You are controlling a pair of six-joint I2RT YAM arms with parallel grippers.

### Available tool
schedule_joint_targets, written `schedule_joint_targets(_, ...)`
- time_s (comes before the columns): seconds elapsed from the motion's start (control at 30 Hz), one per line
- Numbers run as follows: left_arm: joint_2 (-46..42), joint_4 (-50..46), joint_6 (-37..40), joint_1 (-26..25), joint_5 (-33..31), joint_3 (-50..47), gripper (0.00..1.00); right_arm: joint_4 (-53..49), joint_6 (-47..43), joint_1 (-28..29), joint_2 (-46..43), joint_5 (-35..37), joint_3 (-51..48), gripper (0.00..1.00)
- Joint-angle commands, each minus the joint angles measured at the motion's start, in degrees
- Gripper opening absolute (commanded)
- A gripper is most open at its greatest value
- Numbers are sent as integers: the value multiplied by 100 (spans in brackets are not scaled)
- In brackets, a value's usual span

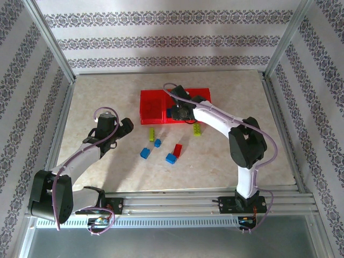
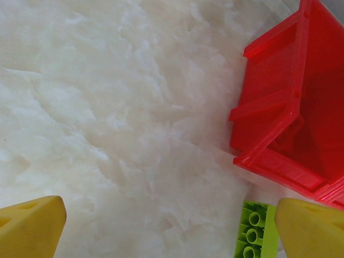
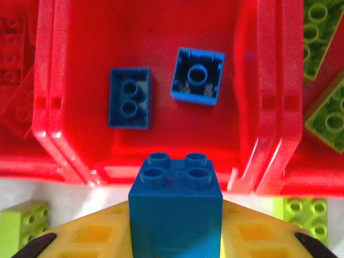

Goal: Sort the legos into containers by color
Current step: Place the lego in the container.

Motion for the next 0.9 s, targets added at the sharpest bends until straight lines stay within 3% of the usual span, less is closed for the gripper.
schedule_joint_targets(0.0, -95, 91, 7, 108, -10, 34, 100, -45, -242, -112, 264, 33, 373, 33)
schedule_joint_targets(0.87, -73, 25, 34, 121, -11, 66, 100, -240, -745, -216, 1549, -107, 1682, 40)
